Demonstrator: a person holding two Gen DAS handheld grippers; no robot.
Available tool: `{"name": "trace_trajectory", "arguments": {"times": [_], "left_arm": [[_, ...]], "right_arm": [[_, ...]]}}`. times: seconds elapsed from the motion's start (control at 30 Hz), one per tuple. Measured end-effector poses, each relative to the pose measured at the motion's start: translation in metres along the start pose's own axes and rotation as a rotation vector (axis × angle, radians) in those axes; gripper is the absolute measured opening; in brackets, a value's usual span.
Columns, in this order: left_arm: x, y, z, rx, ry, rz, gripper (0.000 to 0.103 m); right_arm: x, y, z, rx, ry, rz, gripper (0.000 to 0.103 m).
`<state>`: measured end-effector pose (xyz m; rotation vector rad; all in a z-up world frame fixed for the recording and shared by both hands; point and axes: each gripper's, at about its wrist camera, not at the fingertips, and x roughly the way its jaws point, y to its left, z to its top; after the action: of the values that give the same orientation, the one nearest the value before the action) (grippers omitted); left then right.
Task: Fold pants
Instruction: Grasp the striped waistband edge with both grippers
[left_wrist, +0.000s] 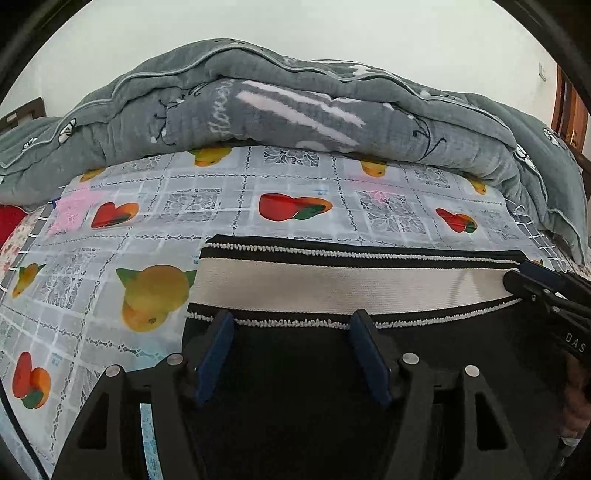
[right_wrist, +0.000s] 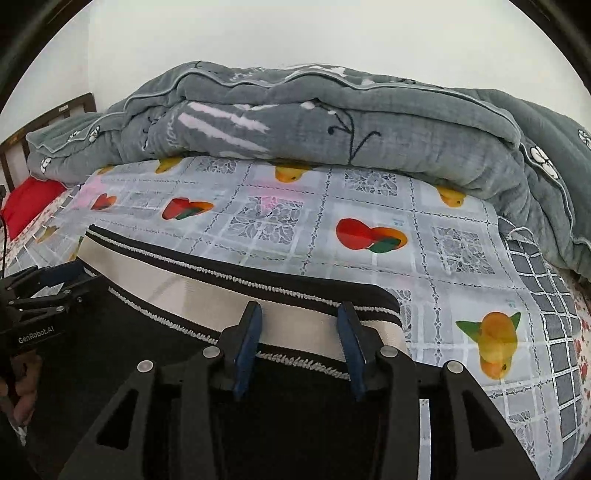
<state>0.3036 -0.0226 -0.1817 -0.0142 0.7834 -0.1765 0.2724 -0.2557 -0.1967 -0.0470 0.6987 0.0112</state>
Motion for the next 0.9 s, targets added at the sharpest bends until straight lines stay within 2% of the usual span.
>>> {"name": "trace_trajectory", "arguments": {"times": [0.9], "left_arm": [[0.031, 0.009, 0.028, -0.006, -0.003, 0.003, 0.066]], "right_arm": [[0.031, 0.006, 0.026, -0.027, -0.017, -0.029, 0.045]]}}
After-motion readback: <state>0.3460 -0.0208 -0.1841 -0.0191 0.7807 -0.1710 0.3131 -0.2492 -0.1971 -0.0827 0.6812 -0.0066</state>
